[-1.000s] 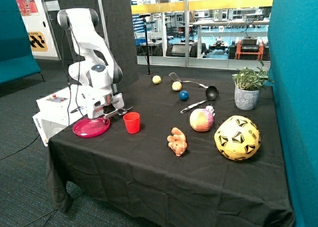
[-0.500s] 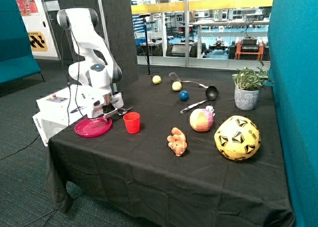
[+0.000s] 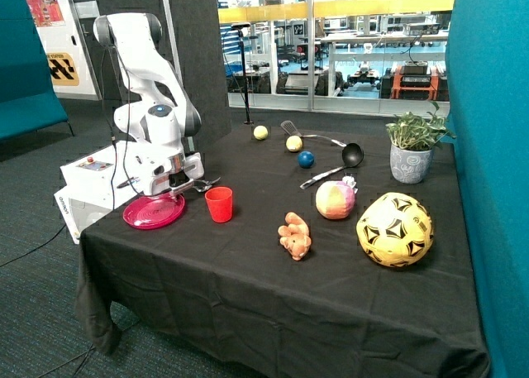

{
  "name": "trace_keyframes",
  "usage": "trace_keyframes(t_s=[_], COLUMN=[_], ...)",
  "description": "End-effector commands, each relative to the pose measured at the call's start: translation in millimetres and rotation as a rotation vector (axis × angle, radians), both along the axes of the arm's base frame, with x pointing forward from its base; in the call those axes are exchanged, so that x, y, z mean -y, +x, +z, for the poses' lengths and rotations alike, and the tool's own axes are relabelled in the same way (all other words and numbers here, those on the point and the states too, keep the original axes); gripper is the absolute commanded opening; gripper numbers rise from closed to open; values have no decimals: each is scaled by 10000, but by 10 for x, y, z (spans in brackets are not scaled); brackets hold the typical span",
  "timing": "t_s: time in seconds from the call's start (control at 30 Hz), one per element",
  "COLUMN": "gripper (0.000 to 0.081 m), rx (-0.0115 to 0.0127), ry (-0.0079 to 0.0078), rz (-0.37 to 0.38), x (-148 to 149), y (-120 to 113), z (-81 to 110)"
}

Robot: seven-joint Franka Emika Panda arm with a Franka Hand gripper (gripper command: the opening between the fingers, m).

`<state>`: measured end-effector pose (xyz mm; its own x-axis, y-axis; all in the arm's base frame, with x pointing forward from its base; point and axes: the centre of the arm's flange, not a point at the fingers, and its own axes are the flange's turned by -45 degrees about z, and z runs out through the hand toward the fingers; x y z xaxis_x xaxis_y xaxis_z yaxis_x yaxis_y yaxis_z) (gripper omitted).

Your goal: Set the table

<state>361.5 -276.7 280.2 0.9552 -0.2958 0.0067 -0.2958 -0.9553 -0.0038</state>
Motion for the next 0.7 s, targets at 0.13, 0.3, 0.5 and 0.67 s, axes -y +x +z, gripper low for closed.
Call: trace_keyframes(t_s=[0.13, 0.3, 0.5, 0.67], gripper=[0, 0, 0, 0], rx=[-75, -75, -75, -75], ry=[-17, -17, -17, -18], rz=[20, 45, 94, 180], x=[37, 42, 51, 42], y=[115, 174, 233, 277], z=[345, 452, 555, 645])
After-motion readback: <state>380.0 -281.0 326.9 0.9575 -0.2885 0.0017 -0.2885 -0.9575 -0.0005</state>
